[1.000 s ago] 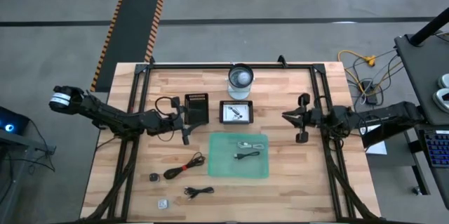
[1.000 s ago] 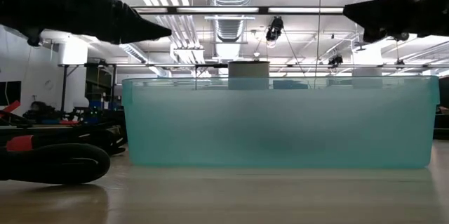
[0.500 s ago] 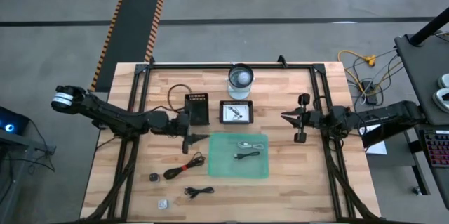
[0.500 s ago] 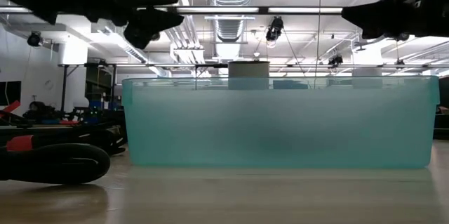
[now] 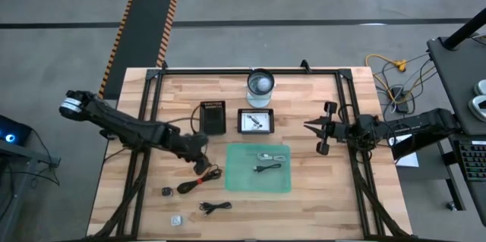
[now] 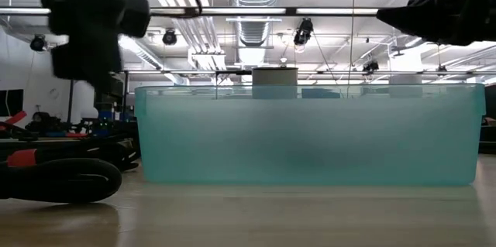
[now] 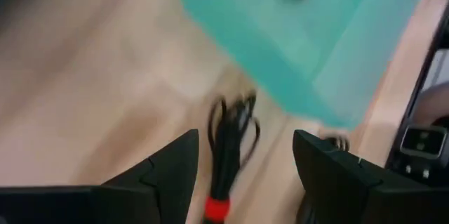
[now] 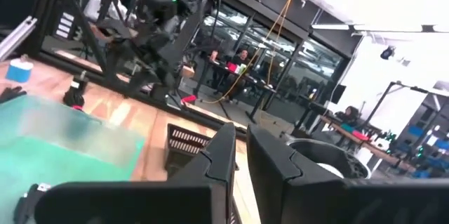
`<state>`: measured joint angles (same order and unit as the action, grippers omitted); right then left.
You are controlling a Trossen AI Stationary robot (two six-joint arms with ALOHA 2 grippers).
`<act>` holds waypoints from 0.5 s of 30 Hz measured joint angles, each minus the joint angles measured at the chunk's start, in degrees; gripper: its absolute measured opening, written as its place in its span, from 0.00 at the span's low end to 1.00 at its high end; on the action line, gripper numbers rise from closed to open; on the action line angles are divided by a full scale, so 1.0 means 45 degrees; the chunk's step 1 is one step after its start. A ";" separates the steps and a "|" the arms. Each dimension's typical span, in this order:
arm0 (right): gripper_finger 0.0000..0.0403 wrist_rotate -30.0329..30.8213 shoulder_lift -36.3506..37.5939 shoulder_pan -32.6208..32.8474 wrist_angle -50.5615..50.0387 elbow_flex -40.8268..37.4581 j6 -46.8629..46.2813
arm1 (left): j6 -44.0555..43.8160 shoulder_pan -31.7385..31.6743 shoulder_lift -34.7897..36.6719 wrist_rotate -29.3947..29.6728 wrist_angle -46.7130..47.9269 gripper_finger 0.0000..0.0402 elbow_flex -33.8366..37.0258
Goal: Pick and place items into bin
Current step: Put the top black charger cable into the green bin
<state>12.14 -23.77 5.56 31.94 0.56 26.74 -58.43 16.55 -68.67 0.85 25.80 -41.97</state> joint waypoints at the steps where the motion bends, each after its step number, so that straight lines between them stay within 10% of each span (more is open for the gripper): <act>1: 0.07 -0.0003 0.0000 0.0000 0.0000 0.0000 0.0130 | -0.0357 0.0195 -0.0191 -0.0264 -0.0004 0.53 0.0028; 15: 0.07 -0.0005 0.0000 0.0000 -0.0019 0.0000 0.0398 | -0.0924 0.0823 -0.4068 -0.2296 -0.0240 0.53 -0.0177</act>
<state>12.12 -23.77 5.56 31.86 0.56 28.53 -62.59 20.25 -86.97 -9.48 24.72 -42.76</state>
